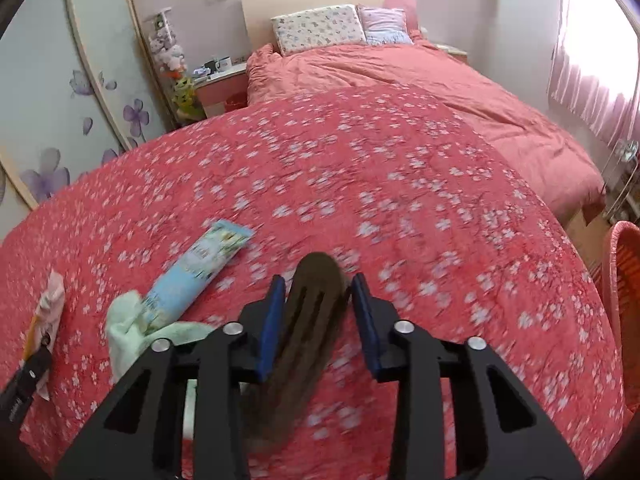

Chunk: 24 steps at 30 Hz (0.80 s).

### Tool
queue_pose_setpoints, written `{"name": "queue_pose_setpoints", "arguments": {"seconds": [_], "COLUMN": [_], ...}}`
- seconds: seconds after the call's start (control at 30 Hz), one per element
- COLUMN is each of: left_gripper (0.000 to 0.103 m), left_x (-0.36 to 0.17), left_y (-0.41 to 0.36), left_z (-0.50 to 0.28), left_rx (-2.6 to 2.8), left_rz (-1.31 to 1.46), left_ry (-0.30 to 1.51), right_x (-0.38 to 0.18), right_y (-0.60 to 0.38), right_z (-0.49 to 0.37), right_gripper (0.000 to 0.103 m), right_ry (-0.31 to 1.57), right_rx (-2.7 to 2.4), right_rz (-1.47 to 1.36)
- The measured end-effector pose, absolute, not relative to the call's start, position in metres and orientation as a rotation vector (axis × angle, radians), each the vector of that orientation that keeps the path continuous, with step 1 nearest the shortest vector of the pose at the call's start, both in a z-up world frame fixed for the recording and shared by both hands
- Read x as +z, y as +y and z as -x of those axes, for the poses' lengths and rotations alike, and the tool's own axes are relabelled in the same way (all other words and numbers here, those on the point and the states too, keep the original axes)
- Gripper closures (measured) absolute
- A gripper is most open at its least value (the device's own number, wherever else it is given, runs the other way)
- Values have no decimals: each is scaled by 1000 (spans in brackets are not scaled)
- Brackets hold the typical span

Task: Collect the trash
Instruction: 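Close the right gripper on the brown hair clip and lift it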

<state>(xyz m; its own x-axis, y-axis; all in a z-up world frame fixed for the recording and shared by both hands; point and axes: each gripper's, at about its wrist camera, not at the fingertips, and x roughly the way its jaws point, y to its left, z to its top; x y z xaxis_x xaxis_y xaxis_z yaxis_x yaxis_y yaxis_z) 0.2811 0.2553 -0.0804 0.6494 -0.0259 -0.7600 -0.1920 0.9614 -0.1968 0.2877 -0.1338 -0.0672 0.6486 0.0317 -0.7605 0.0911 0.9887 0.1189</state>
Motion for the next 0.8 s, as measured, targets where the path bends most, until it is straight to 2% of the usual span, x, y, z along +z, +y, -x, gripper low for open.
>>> {"name": "queue_pose_setpoints", "arguments": {"seconds": [0.2,0.37,0.47,0.53,0.57,0.8], "left_gripper": [78,78,78,78,78,78], "left_x": [-81,-82,-82,-82,-82,-82], "left_y": [255,253,253,253,253,252], "left_z": [-284,-285,-285,-285,-285,-285], "left_rx": [99,103,103,102,102,100], "left_rz": [264,257,257,258,259,263], "left_ry": [863,865,865,865,865,864], "right_x": [-67,-72,-73,-73,-73,-73], "right_y": [-157,-156,-146,-143,-143,-168], "right_z": [-292,-283,-279,-278,-277,-276], "right_gripper": [70,59,57,60,70,72], "right_ry": [868,879,877,873,871,869], "right_rx": [-40,-44,-54,-55,-38,52], "right_rz": [-151,-185,-168,-139,-133,-150]}}
